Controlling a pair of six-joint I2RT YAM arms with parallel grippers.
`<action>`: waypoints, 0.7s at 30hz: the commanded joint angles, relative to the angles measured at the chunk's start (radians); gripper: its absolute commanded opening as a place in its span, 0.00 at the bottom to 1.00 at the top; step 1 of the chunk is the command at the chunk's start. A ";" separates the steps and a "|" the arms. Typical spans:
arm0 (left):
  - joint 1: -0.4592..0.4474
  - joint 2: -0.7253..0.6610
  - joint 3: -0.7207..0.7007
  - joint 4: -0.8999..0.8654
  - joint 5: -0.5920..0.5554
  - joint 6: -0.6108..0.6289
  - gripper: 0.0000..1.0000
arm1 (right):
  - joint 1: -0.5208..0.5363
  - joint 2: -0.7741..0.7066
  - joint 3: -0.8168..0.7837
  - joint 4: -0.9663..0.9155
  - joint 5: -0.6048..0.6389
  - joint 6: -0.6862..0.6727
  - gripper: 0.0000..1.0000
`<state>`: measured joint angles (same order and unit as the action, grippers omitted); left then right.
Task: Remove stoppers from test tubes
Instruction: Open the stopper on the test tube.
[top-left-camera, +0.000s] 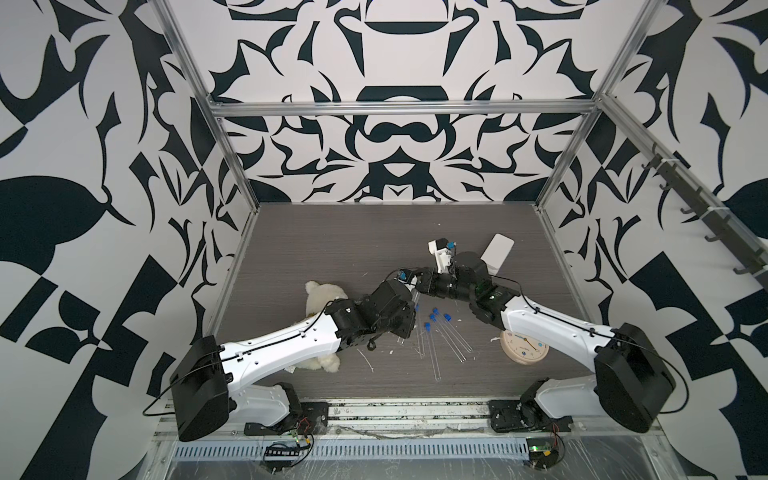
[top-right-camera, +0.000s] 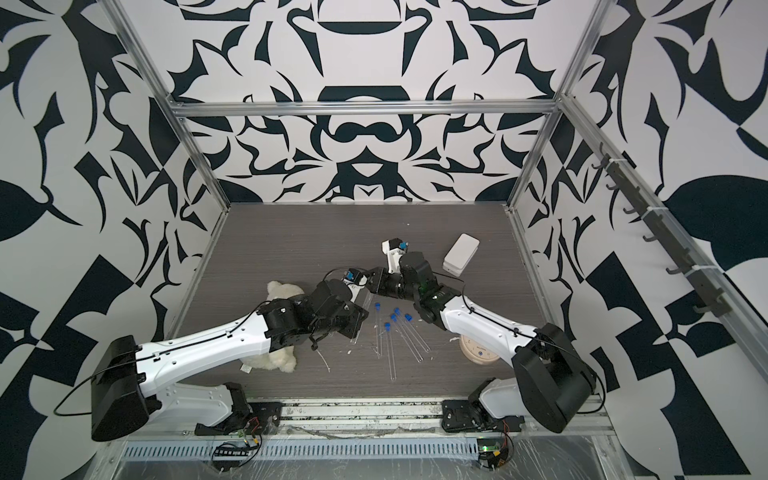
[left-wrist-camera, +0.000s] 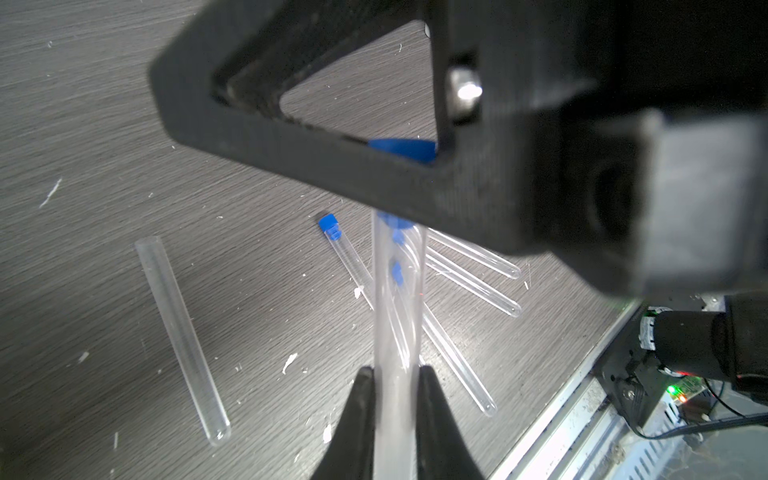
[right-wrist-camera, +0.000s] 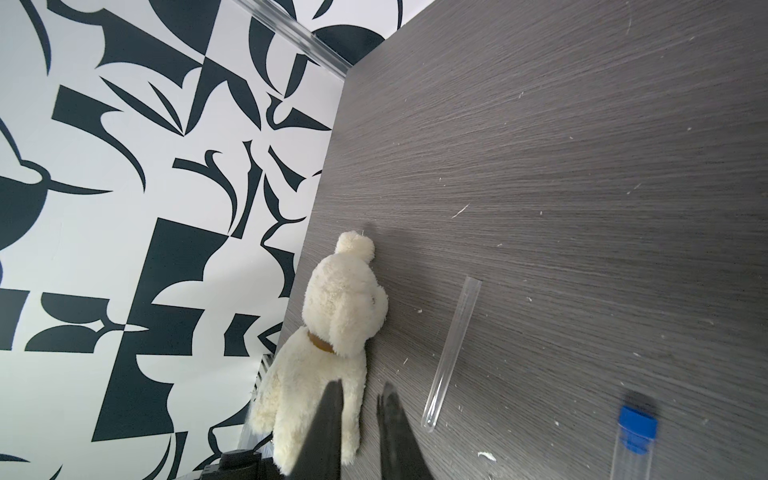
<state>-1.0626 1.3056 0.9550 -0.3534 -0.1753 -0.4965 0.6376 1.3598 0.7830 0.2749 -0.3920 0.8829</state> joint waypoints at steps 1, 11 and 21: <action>-0.002 -0.014 -0.008 -0.027 -0.010 0.012 0.10 | 0.005 -0.035 0.040 -0.001 0.011 -0.028 0.10; -0.003 -0.023 -0.007 -0.039 -0.006 0.010 0.09 | 0.006 -0.042 0.059 -0.067 0.061 -0.095 0.00; -0.004 -0.023 -0.007 -0.054 -0.008 0.006 0.08 | 0.006 -0.053 0.100 -0.170 0.165 -0.202 0.00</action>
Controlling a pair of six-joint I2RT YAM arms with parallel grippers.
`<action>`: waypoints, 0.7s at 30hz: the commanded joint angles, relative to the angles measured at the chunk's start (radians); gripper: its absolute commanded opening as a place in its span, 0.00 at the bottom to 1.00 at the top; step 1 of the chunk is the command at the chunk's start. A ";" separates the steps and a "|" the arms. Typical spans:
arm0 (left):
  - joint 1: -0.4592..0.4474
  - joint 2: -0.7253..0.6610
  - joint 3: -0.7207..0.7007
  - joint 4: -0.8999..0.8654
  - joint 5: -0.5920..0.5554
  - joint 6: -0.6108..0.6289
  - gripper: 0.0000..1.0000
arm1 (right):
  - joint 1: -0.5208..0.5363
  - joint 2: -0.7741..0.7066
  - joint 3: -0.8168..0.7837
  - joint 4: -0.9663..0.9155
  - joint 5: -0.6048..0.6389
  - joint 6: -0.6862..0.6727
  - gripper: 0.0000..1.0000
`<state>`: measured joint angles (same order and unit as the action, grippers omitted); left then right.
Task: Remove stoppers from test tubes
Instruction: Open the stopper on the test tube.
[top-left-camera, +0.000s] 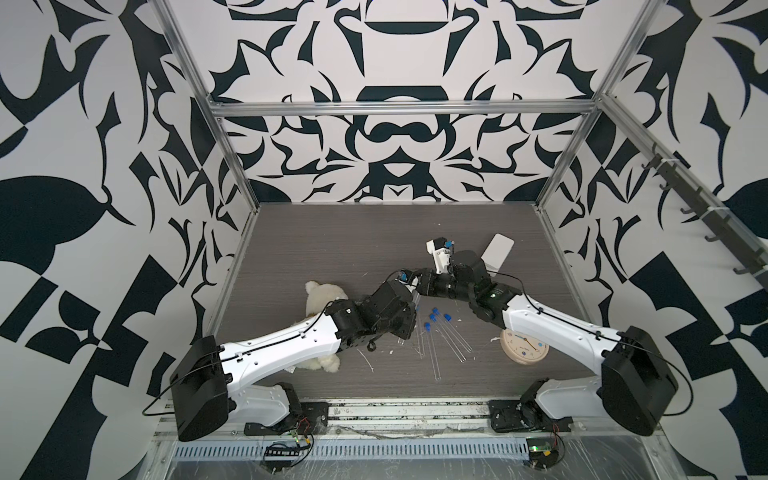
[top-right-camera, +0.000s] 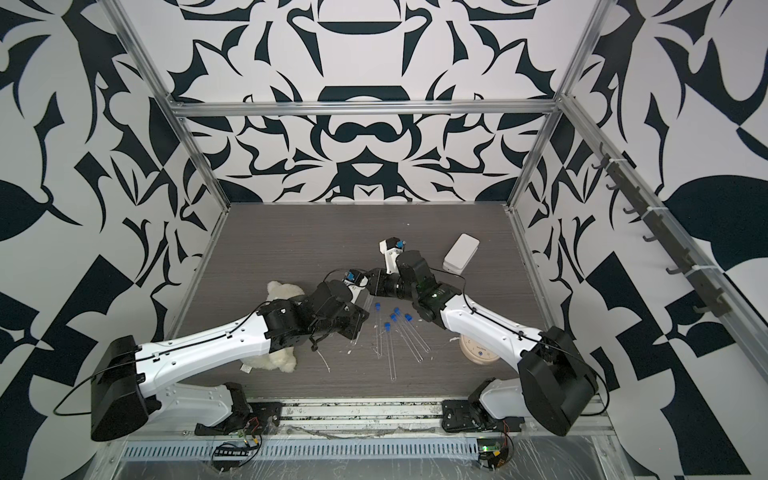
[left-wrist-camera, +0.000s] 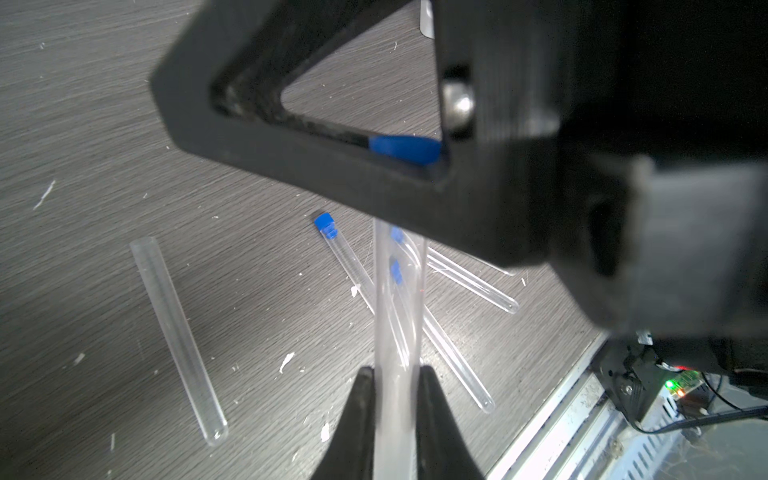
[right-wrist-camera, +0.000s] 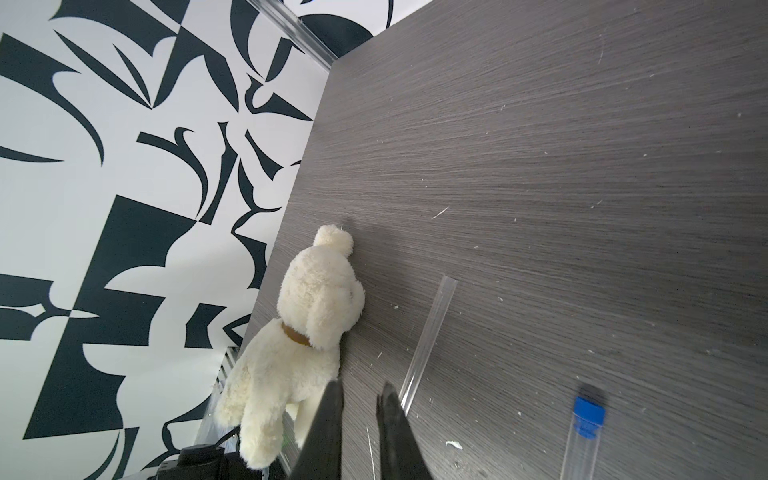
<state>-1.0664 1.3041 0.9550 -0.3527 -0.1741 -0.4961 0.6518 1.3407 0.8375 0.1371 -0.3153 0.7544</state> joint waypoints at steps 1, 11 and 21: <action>0.001 -0.022 -0.008 -0.056 -0.010 0.004 0.08 | -0.009 -0.035 0.047 -0.034 0.094 -0.075 0.00; 0.000 -0.022 -0.018 -0.059 -0.011 -0.002 0.08 | -0.009 -0.033 0.052 -0.037 0.109 -0.082 0.00; 0.002 -0.022 -0.036 -0.059 -0.028 -0.004 0.08 | -0.034 -0.032 0.032 0.065 -0.013 0.043 0.00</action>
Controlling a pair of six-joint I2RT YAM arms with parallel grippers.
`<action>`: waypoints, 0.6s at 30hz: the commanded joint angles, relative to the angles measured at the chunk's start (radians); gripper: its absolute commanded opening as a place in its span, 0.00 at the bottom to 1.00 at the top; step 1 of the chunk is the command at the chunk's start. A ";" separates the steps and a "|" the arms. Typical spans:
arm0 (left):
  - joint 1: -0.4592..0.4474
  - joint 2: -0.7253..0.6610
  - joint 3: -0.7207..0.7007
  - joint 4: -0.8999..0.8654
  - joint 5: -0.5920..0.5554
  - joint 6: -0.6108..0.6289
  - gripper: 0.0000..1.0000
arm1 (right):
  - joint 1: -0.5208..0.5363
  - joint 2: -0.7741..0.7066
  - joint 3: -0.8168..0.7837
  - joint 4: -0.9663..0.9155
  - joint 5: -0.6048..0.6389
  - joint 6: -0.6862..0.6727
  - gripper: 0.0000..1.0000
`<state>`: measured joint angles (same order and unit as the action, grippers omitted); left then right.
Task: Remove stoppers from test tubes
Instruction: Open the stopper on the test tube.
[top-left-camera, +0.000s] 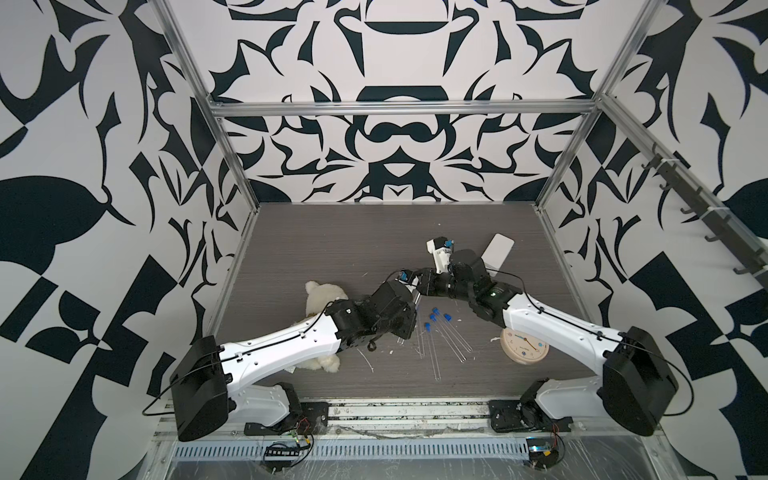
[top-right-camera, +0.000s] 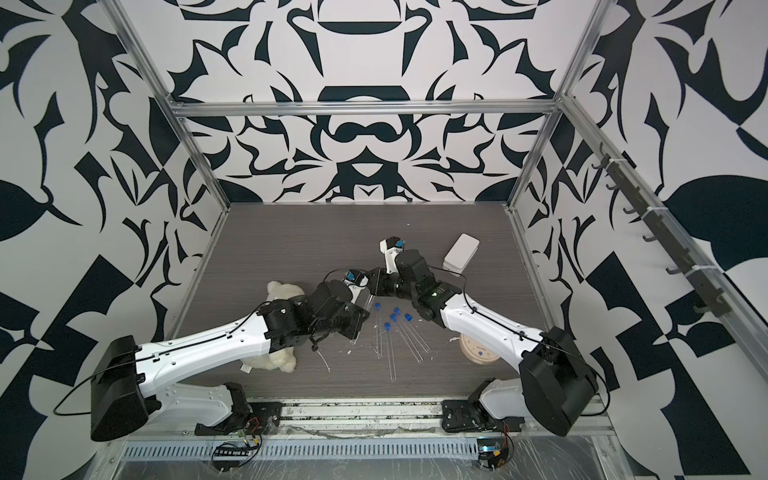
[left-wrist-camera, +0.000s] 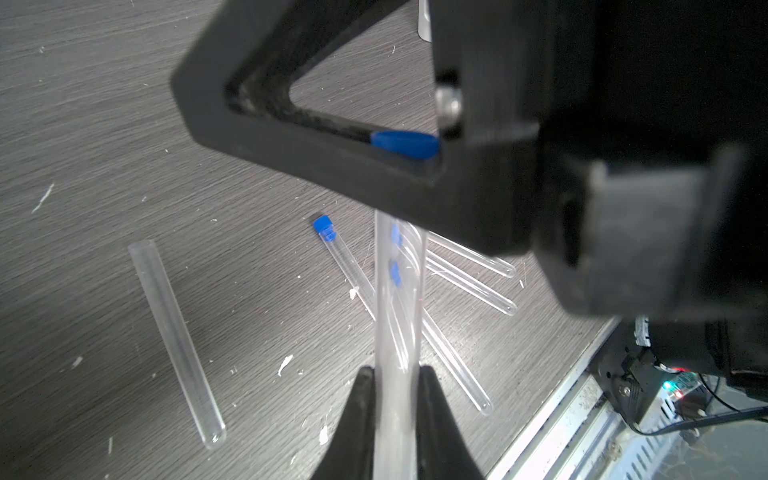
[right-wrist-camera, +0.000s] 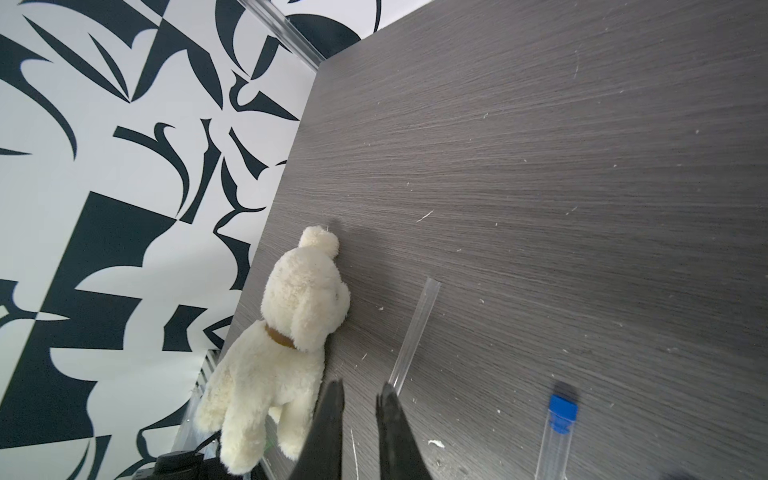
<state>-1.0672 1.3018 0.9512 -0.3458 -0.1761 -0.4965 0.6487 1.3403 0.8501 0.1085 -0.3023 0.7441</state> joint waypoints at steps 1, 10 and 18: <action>0.002 -0.019 -0.034 -0.066 -0.028 -0.004 0.07 | -0.037 -0.028 0.015 0.107 -0.042 0.069 0.00; 0.002 -0.019 -0.046 -0.072 -0.041 -0.005 0.07 | -0.056 -0.008 0.004 0.159 -0.107 0.125 0.00; 0.002 -0.019 -0.043 -0.071 -0.048 -0.003 0.07 | -0.056 -0.008 0.000 0.130 -0.082 0.090 0.00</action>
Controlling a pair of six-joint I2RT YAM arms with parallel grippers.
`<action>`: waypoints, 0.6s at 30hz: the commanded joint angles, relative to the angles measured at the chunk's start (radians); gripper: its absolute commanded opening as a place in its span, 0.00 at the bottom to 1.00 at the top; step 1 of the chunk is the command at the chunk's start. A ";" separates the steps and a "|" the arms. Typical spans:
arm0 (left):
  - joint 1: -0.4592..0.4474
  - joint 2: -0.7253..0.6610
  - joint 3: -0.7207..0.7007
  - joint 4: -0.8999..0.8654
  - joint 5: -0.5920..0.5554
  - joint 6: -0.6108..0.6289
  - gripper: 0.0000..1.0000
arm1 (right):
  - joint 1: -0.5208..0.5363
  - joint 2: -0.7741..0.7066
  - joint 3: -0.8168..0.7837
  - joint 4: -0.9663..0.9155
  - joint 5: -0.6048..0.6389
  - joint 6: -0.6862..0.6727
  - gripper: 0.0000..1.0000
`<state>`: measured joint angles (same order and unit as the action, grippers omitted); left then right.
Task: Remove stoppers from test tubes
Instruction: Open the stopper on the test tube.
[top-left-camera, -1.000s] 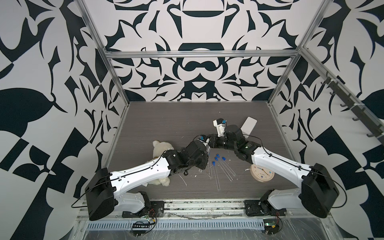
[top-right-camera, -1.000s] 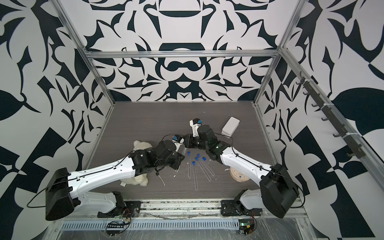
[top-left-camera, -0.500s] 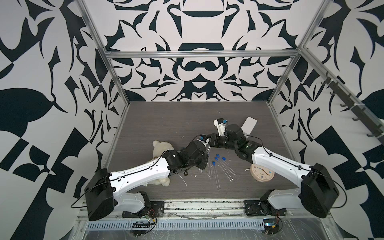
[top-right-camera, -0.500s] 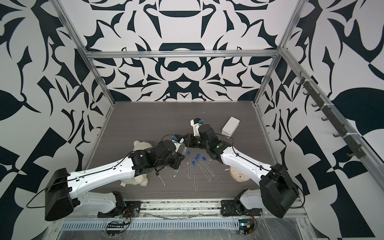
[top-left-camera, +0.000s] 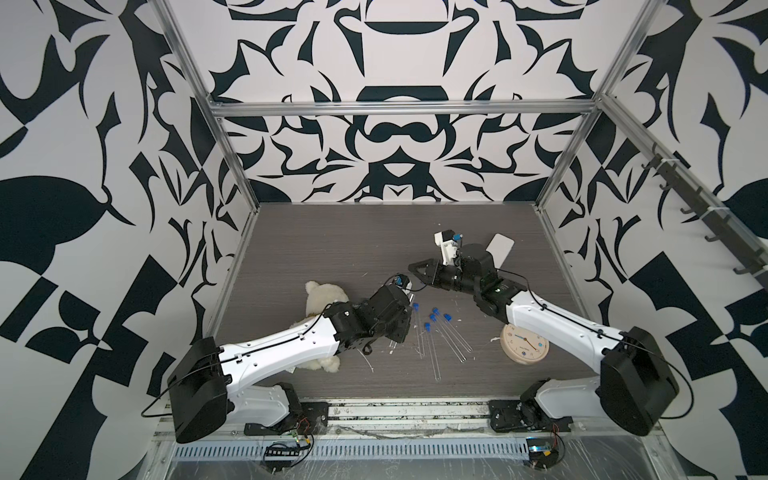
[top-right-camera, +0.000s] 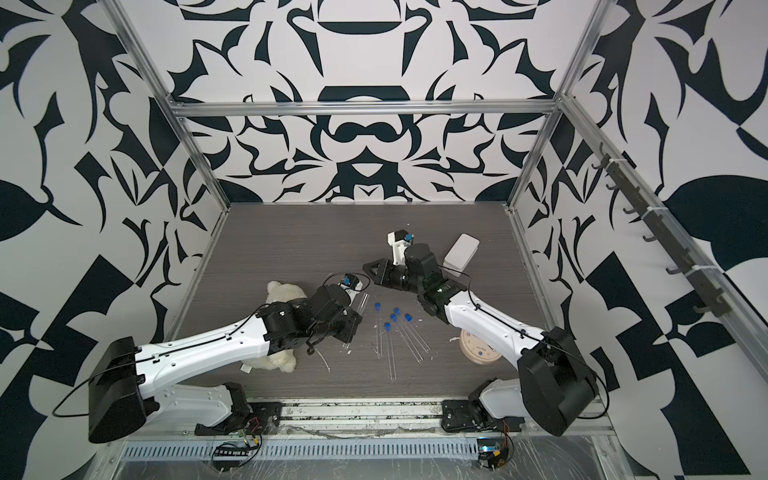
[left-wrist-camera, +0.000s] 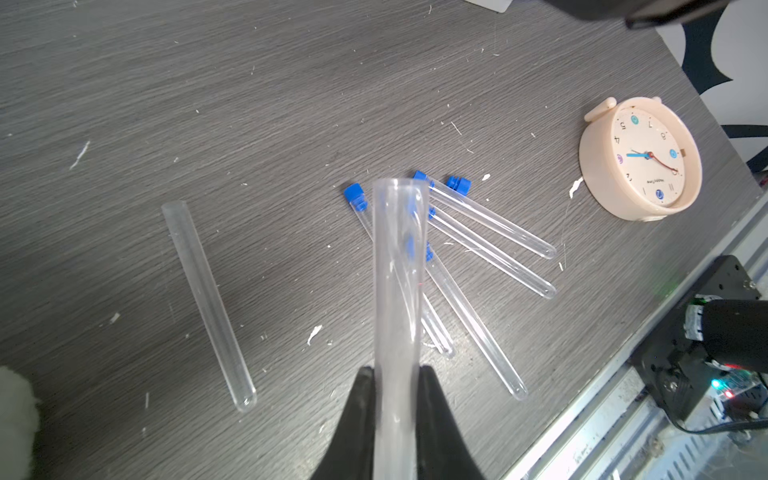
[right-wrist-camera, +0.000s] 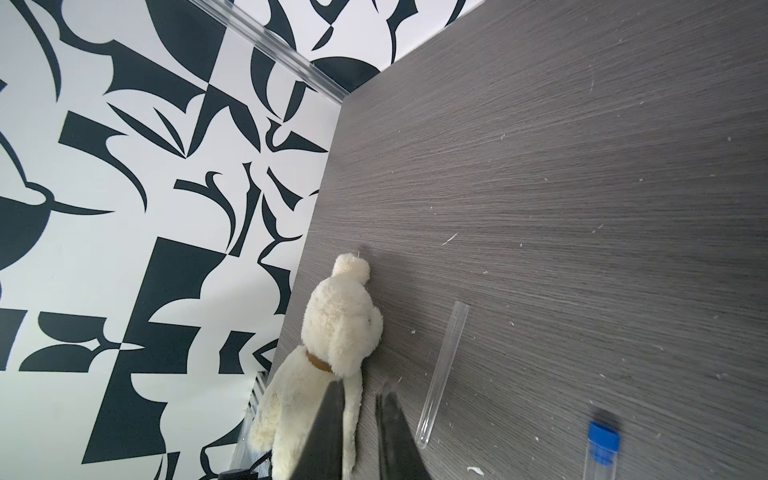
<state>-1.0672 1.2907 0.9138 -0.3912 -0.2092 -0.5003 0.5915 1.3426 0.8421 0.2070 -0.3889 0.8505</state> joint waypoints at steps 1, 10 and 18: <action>0.002 -0.008 -0.006 -0.028 -0.016 0.001 0.07 | 0.001 -0.012 0.008 0.029 0.010 -0.020 0.00; 0.019 -0.009 -0.008 -0.061 -0.051 -0.015 0.07 | -0.003 -0.062 0.017 -0.104 0.167 -0.124 0.00; 0.114 0.054 -0.014 -0.082 -0.021 -0.072 0.08 | -0.036 -0.101 0.009 -0.244 0.356 -0.188 0.00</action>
<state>-0.9852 1.3121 0.9138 -0.4400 -0.2417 -0.5365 0.5739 1.2697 0.8421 0.0185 -0.1417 0.7097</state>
